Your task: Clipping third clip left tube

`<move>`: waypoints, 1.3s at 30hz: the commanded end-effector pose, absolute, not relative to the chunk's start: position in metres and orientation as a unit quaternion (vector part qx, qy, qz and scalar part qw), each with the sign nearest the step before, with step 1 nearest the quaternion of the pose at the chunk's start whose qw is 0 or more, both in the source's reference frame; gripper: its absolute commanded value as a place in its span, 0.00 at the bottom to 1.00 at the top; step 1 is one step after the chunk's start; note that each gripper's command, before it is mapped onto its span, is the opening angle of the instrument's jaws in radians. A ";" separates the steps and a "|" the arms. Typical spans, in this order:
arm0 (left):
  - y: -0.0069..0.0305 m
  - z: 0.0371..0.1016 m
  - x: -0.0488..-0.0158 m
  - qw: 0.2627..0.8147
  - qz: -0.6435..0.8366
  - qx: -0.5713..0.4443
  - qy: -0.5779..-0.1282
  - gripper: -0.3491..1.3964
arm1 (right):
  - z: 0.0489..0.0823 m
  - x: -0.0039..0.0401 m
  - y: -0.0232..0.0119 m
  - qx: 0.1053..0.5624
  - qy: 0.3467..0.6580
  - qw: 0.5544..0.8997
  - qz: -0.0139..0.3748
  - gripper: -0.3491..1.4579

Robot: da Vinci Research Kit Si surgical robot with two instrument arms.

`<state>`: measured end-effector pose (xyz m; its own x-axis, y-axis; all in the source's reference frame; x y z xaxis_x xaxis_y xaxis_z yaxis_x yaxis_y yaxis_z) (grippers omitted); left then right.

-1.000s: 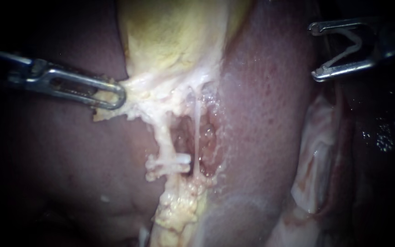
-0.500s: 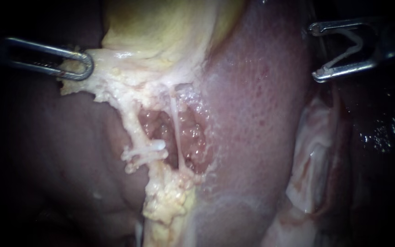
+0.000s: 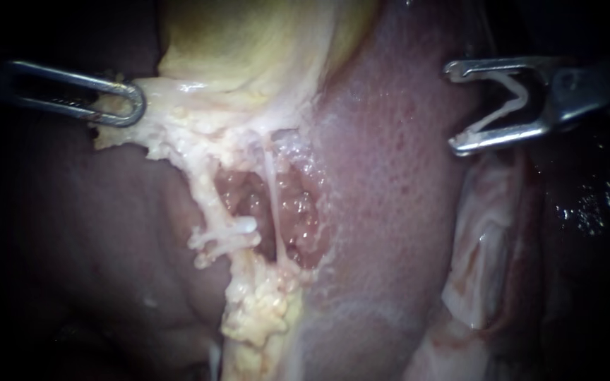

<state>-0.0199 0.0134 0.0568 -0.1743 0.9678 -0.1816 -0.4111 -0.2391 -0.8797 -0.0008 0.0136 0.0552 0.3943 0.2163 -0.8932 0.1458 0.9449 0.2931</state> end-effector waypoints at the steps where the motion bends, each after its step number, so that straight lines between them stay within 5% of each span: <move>1: 0.0133 0.0568 -0.0199 0.507 0.681 -0.395 -0.352 0.00 | 0.0554 0.0000 0.0132 0.171 0.550 0.817 0.029 0.47; 17: 0.0132 0.0569 -0.0200 0.507 0.681 -0.395 -0.351 0.00 | 0.0587 0.0090 0.0078 0.260 0.573 0.770 0.106 0.47; 39: 0.0131 0.0570 -0.0200 0.508 0.681 -0.396 -0.349 0.00 | 0.0650 0.0156 0.0042 0.309 0.581 0.741 0.134 0.46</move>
